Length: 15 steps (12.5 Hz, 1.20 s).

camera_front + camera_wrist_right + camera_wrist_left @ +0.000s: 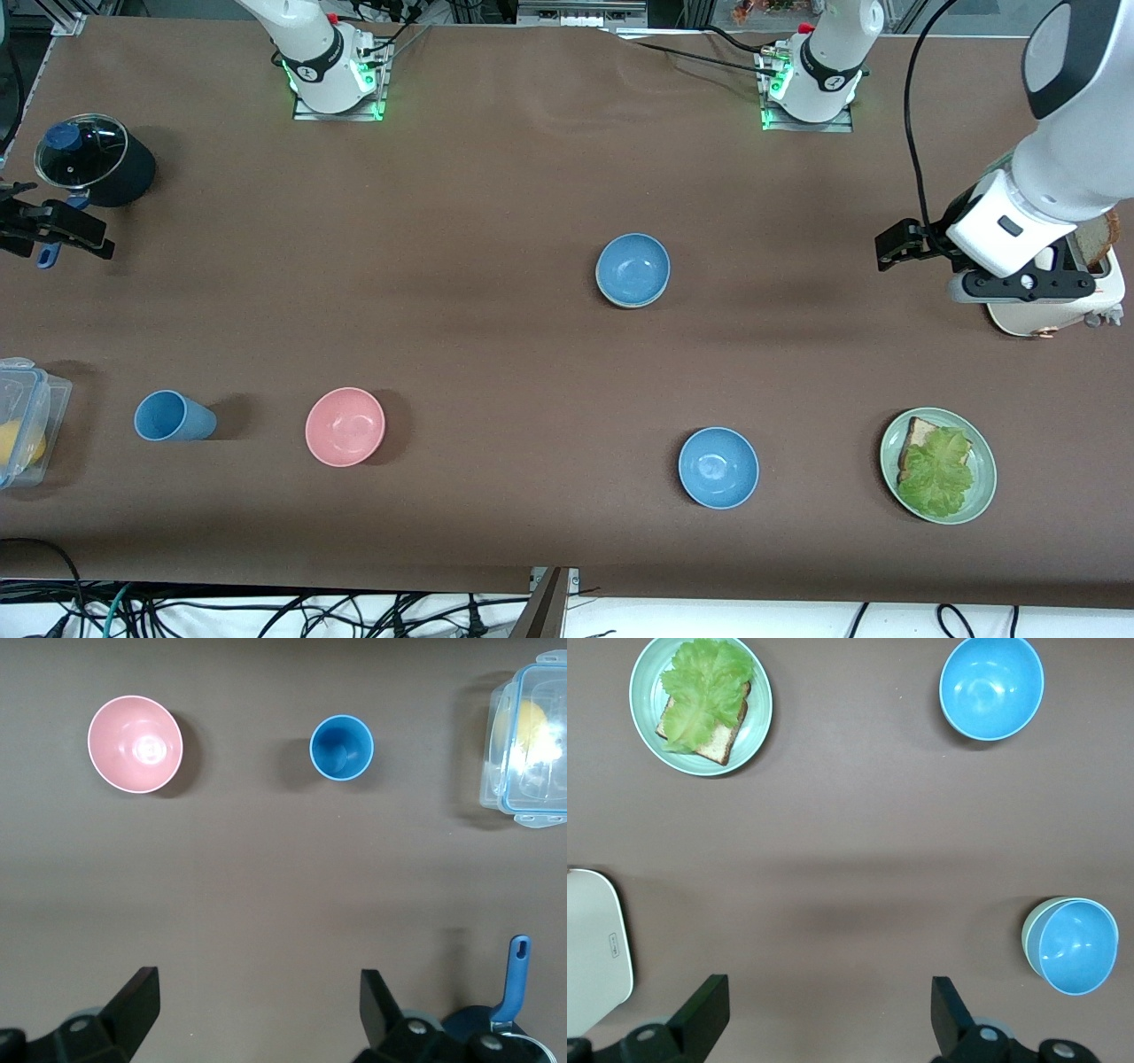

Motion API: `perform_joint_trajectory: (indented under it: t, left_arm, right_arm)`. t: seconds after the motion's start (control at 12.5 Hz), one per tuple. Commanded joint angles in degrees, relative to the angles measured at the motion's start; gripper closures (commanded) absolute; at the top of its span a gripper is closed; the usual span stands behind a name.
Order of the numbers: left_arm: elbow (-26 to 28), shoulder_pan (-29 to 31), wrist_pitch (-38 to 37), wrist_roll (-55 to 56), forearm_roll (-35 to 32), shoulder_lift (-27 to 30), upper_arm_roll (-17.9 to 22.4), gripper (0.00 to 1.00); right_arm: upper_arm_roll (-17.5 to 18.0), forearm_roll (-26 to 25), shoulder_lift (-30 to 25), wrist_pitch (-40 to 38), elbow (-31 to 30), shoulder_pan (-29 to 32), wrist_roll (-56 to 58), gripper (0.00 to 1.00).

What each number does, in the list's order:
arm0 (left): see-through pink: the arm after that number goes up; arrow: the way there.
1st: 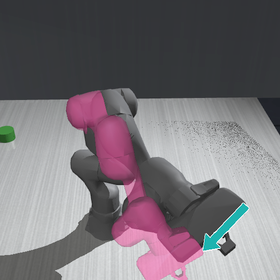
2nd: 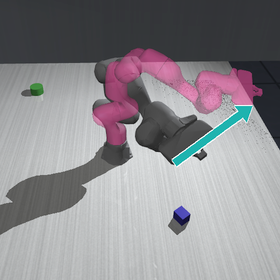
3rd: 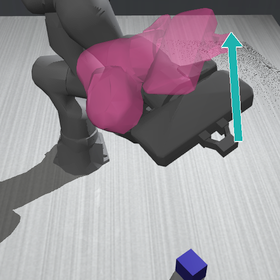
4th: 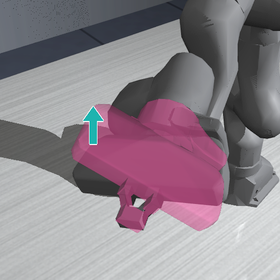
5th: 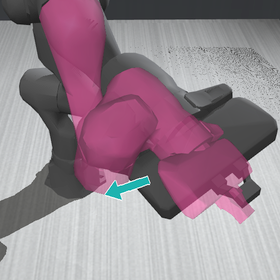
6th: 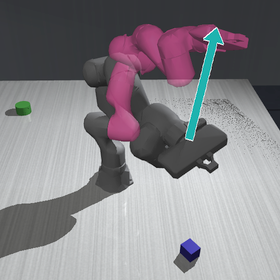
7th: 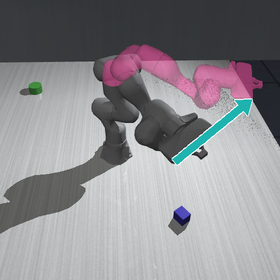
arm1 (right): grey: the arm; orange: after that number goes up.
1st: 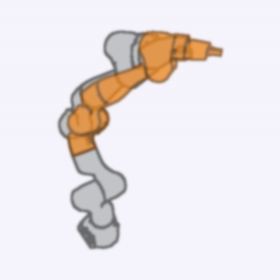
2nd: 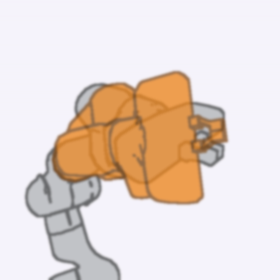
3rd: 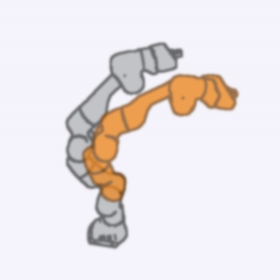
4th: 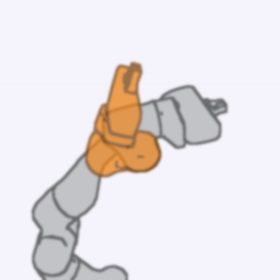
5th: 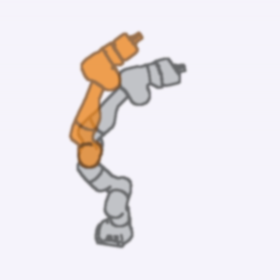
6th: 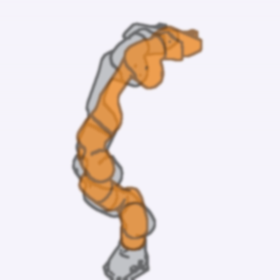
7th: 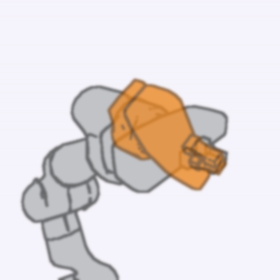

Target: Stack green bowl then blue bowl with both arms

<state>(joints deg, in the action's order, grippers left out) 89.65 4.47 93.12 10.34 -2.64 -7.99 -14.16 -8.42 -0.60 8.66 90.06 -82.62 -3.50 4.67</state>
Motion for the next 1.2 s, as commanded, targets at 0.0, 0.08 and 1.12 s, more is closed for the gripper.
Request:
perform_joint_trajectory:
  t: [0.0, 0.08, 1.12]
  left_arm:
    - [0.6, -11.05, 0.65, -1.29, -0.79, 2.79, 11.86, 0.0]
    - [3.31, -11.58, 3.19, -1.29, -0.78, 4.98, 12.22, 0.0]
    - [-1.31, -7.72, 0.06, -0.93, 4.49, 7.2, 12.32, 0.0]
  right_arm:
    - [0.6, -0.81, -0.31, -0.06, -0.18, 0.77, 0.78, 0.0]
    - [0.68, -0.81, -0.31, -0.06, -0.18, 0.6, 0.78, 0.0]
    - [0.77, -0.54, -0.31, -0.14, -0.18, 0.51, 0.78, 0.0]
